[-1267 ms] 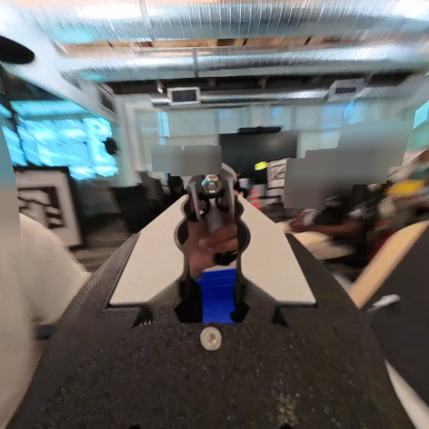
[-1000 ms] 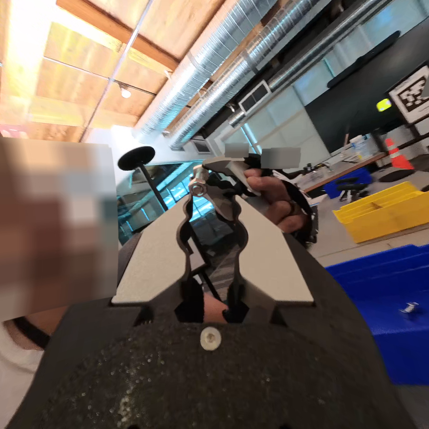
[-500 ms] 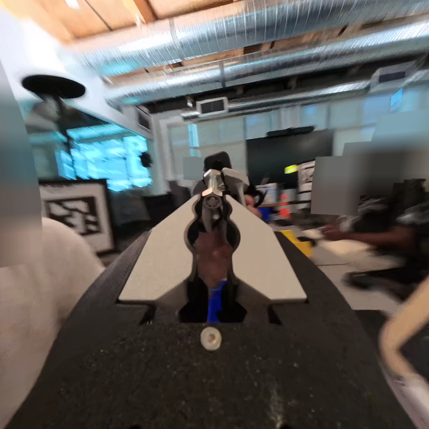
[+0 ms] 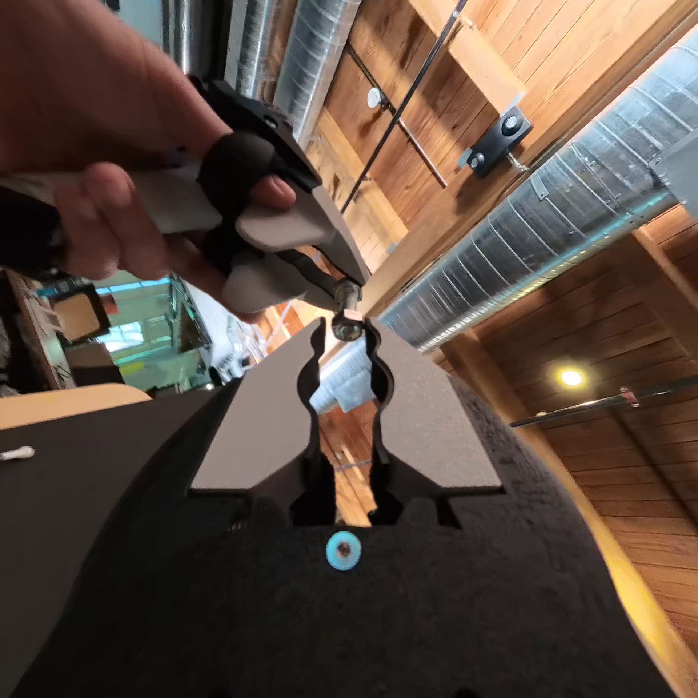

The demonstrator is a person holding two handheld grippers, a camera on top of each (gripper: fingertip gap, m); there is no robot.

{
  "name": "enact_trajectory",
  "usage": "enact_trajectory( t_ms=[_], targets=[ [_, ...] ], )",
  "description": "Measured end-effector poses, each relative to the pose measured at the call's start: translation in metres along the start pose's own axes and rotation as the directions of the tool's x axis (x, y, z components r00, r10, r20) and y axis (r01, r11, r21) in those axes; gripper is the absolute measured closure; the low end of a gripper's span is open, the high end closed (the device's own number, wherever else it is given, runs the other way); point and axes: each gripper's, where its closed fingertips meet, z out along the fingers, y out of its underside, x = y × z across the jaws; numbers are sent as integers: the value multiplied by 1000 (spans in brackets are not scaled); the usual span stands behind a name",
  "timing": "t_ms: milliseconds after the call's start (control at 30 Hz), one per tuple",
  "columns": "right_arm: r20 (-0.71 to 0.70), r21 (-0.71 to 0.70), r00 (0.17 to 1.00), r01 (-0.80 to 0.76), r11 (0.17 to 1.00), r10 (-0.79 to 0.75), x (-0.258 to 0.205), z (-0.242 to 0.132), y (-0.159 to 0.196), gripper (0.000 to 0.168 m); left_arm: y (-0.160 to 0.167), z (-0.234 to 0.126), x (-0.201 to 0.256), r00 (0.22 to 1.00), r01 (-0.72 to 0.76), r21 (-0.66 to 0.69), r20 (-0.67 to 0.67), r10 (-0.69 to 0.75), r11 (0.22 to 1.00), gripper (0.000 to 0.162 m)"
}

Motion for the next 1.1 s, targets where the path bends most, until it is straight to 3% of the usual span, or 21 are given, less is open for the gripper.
enact_trajectory(
  t_ms=[133, 200, 267, 367, 467, 567, 633, 733, 933, 1100],
  targets=[
    [91, -5, 952, -294, 956, 293, -3, 3, 4, 121, -3, 0, 3, 995, -99, 1, 31, 99, 995, 144],
    [160, -14, 823, -550, 835, 545, -1, 4, 6, 121, -7, -2, 5, 986, -159, 6, 53, 158, 987, 145],
    [252, -38, 576, -797, 602, 778, 0, 6, 6, 123, -11, -4, 10, 973, -225, 21, 60, 223, 974, 144],
    [377, -150, 35, -984, 99, 925, 4, 9, 7, 128, -17, -8, 19, 953, -302, 41, 52, 300, 952, 145],
    [416, -342, -485, -867, -363, 769, -1, 11, 9, 132, -20, -12, 27, 932, -361, 52, 42, 359, 931, 144],
    [398, -505, -779, -627, -592, 485, -8, 10, 5, 130, -21, -13, 30, 923, -384, 53, 37, 382, 922, 144],
    [404, -538, -861, -498, -681, 310, -5, 9, 6, 130, -20, -13, 28, 923, -384, 42, 40, 383, 922, 144],
    [414, -539, -888, -416, -732, 201, -4, 11, 4, 133, -16, -12, 21, 922, -383, 18, 62, 381, 924, 145],
    [425, -509, -872, -451, -733, 242, -4, 15, -4, 149, -7, -9, 8, 920, -378, -41, 96, 380, 925, 145],
    [440, -440, -779, -621, -649, 447, -6, 15, -1, 152, -6, -9, 4, 928, -355, -42, 105, 357, 934, 145]
  ],
)
